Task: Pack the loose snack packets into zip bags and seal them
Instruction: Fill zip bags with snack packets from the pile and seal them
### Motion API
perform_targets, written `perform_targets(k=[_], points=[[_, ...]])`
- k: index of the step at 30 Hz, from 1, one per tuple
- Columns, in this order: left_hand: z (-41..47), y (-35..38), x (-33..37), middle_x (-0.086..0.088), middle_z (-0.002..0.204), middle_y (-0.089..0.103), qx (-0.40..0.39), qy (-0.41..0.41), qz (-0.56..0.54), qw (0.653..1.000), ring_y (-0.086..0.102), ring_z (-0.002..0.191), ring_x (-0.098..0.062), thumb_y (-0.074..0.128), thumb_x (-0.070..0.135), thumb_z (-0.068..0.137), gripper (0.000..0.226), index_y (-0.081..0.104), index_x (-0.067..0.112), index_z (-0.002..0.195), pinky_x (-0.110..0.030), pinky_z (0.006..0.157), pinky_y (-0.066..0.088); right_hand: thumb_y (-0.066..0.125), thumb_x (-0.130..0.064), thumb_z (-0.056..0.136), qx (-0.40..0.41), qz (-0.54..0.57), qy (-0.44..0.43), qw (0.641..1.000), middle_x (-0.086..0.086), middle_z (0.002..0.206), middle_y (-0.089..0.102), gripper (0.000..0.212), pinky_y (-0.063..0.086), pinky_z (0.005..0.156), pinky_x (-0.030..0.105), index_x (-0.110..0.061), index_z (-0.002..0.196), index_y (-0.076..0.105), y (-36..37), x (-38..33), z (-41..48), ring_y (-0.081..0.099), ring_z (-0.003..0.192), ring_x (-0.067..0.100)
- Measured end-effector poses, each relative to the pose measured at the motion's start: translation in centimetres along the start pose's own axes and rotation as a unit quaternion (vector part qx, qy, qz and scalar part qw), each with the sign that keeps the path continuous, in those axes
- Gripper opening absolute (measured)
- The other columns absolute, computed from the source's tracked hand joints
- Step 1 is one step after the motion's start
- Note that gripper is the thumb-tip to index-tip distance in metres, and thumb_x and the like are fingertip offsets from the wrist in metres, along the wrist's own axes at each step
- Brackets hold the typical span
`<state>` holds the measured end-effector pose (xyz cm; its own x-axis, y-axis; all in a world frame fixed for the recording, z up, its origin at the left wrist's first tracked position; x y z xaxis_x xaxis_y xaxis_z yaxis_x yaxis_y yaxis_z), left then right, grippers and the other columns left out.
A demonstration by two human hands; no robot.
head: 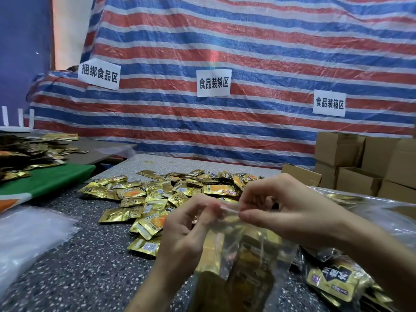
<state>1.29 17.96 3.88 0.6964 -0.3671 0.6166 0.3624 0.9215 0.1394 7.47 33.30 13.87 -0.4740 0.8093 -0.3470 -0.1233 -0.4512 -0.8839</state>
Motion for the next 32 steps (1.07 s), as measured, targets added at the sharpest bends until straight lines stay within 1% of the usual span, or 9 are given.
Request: perform_targets(k=[4, 9, 12, 15, 20, 23, 26, 30, 32], points=[[0.0, -0.1, 0.2, -0.001, 0.085, 0.075, -0.012, -0.028, -0.008, 1.0, 0.071, 0.078, -0.012, 0.069, 0.033, 0.085, 0.017, 0.077, 0.02, 0.091, -0.017, 0.066, 0.052, 0.073, -0.02, 0.089, 0.028, 0.008, -0.002, 1.0, -0.013, 0.065, 0.06, 0.013, 0.041, 0.063, 0.02, -0.023, 0.076, 0.072, 0.3, 0.2, 0.0, 0.051, 0.065, 0.002], [-0.1, 0.1, 0.1, 0.001, 0.087, 0.076, -0.003, -0.004, 0.003, 1.0, 0.072, 0.081, -0.011, 0.073, 0.02, 0.085, 0.01, 0.079, 0.027, 0.09, -0.017, 0.07, 0.053, 0.074, -0.02, 0.088, 0.033, 0.016, -0.01, 0.999, -0.003, 0.068, 0.063, 0.011, 0.04, 0.06, 0.02, -0.018, 0.077, 0.074, 0.6, 0.4, -0.1, 0.05, 0.063, 0.002], [-0.2, -0.2, -0.1, -0.006, 0.078, 0.073, 0.01, -0.013, 0.013, 1.0, 0.069, 0.073, -0.015, 0.075, 0.027, 0.081, 0.006, 0.078, 0.025, 0.086, -0.023, 0.065, 0.053, 0.074, -0.021, 0.087, 0.021, 0.022, 0.0, 1.0, -0.004, 0.068, 0.063, 0.01, 0.041, 0.06, 0.022, -0.02, 0.077, 0.073, 0.7, 0.8, -0.3, 0.051, 0.062, 0.004], [-0.2, -0.5, -0.3, -0.007, 0.07, 0.07, 0.038, -0.029, -0.001, 0.999, 0.064, 0.064, -0.014, 0.074, 0.032, 0.074, 0.014, 0.076, 0.019, 0.078, -0.024, 0.059, 0.051, 0.074, -0.023, 0.087, 0.022, 0.021, 0.009, 1.0, -0.003, 0.072, 0.067, 0.011, 0.044, 0.062, 0.026, -0.023, 0.076, 0.073, 0.4, 1.3, -0.6, 0.057, 0.067, 0.01], [-0.2, -0.3, -0.2, -0.007, 0.079, 0.074, 0.026, -0.062, -0.034, 0.997, 0.071, 0.071, -0.018, 0.077, 0.032, 0.069, 0.019, 0.077, 0.015, 0.077, -0.025, 0.061, 0.054, 0.074, -0.023, 0.089, 0.038, 0.01, 0.007, 0.999, -0.005, 0.076, 0.067, 0.009, 0.046, 0.065, 0.024, -0.023, 0.08, 0.072, 0.9, 1.6, -0.6, 0.059, 0.074, 0.009], [-0.2, 0.0, -0.2, -0.005, 0.08, 0.077, 0.027, -0.069, -0.013, 0.997, 0.074, 0.073, -0.016, 0.087, 0.024, 0.072, 0.01, 0.081, 0.02, 0.079, -0.02, 0.062, 0.055, 0.075, -0.023, 0.089, 0.044, 0.014, 0.002, 0.999, -0.005, 0.073, 0.066, 0.009, 0.044, 0.063, 0.02, -0.022, 0.08, 0.072, 0.9, 1.6, -0.5, 0.058, 0.07, 0.006], [-0.1, 0.1, -0.1, -0.005, 0.075, 0.077, 0.038, -0.056, -0.022, 0.997, 0.073, 0.068, -0.013, 0.077, 0.015, 0.073, 0.005, 0.081, 0.017, 0.074, -0.017, 0.059, 0.054, 0.076, -0.023, 0.088, 0.035, 0.022, -0.003, 0.999, -0.004, 0.072, 0.068, 0.01, 0.043, 0.06, 0.018, -0.02, 0.079, 0.074, 0.8, 1.6, -0.6, 0.057, 0.067, 0.006], [-0.1, -0.2, -0.1, -0.006, 0.074, 0.076, 0.039, -0.056, -0.019, 0.997, 0.072, 0.067, -0.014, 0.079, 0.016, 0.074, 0.003, 0.081, 0.017, 0.075, -0.019, 0.06, 0.053, 0.077, -0.026, 0.086, 0.025, 0.033, 0.008, 0.999, 0.002, 0.079, 0.071, 0.007, 0.05, 0.069, 0.033, -0.023, 0.08, 0.075, 0.5, 2.1, -0.8, 0.064, 0.076, 0.017], [-0.1, -0.4, -0.3, -0.008, 0.073, 0.075, 0.048, -0.057, -0.016, 0.997, 0.07, 0.067, -0.016, 0.077, 0.017, 0.072, 0.005, 0.081, 0.014, 0.074, -0.021, 0.061, 0.053, 0.077, -0.024, 0.086, 0.031, 0.04, 0.009, 0.999, 0.001, 0.08, 0.071, 0.007, 0.051, 0.069, 0.032, -0.023, 0.079, 0.076, 0.3, 2.5, -1.0, 0.064, 0.077, 0.017]])
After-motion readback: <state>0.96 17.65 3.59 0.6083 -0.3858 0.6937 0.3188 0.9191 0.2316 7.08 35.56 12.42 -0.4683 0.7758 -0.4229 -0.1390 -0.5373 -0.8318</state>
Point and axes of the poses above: each hand's wrist, its own z-axis towards the middle knuckle, its own y-axis out of the palm, x = y × z, the point moved 3 cm from there along z, towards the middle knuckle
